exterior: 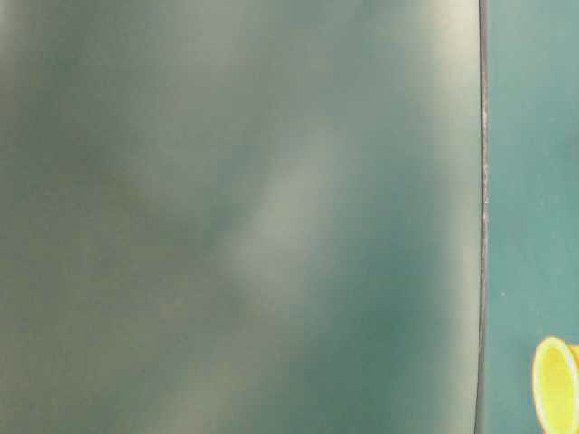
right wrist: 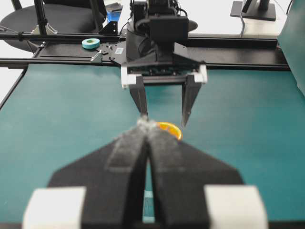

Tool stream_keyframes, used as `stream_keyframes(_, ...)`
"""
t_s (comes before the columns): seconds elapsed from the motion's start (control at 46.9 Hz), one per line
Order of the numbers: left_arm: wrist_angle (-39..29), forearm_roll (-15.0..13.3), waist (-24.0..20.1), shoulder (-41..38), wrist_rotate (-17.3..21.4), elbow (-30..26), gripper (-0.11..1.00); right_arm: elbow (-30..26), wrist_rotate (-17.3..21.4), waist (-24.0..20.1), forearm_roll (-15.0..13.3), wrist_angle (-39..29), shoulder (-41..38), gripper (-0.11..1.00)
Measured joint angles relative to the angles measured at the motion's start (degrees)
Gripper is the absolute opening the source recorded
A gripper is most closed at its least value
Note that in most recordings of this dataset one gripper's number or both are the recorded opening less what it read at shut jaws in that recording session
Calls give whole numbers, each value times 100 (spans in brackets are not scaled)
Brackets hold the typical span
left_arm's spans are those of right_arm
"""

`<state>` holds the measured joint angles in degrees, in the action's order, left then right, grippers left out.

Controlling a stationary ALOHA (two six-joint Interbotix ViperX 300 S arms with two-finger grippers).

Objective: Move the cup to the left with left arm.
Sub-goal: 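Move the open left gripper around the orange cup's side, then close the left gripper on the orange cup and lift it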

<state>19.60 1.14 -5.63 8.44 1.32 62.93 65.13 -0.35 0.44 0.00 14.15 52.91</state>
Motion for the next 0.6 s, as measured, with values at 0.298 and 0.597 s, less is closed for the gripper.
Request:
stream_keyframes(0.298, 123, 0, 167, -519, 18, -325, 87, -26, 9, 0, 0, -18, 0, 0)
stream_keyframes(0.597, 598, 0, 176, -976, 0, -545, 87, -26, 9, 0, 0, -18, -9, 0)
